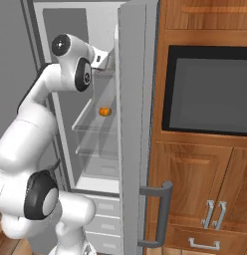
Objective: Pick up the orange and peach from the fridge and place one fruit on each plate on the dining counter.
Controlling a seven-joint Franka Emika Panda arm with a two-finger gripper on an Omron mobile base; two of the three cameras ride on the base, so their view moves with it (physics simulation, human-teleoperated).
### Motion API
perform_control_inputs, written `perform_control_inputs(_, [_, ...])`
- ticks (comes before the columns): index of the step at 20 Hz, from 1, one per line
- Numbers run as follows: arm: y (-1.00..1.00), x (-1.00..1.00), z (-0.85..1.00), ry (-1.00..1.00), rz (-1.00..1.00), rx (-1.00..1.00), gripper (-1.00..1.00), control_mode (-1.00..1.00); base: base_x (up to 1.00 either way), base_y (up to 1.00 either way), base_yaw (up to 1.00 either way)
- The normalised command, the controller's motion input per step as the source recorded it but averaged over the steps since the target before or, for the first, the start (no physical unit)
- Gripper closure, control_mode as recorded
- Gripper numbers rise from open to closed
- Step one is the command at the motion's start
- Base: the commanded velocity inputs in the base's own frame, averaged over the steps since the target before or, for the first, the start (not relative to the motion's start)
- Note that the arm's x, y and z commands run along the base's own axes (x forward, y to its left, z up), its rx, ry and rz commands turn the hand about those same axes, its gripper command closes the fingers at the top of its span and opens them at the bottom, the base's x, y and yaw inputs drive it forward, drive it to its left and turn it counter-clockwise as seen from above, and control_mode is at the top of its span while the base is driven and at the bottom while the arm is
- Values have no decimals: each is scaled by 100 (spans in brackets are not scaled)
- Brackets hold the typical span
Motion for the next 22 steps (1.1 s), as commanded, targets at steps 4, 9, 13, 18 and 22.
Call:
perform_control_inputs(4, [0,-100,7,0,-1,2,100,-100,0,0,0])
perform_control_inputs(9, [0,-100,0,8,0,14,100,-100,0,0,0])
perform_control_inputs(13, [1,-100,0,14,0,15,100,-100,0,0,0])
perform_control_inputs(18, [14,-59,-10,23,0,2,100,-100,0,0,0])
perform_control_inputs(22, [25,-43,-19,26,0,0,100,-100,0,0,0])
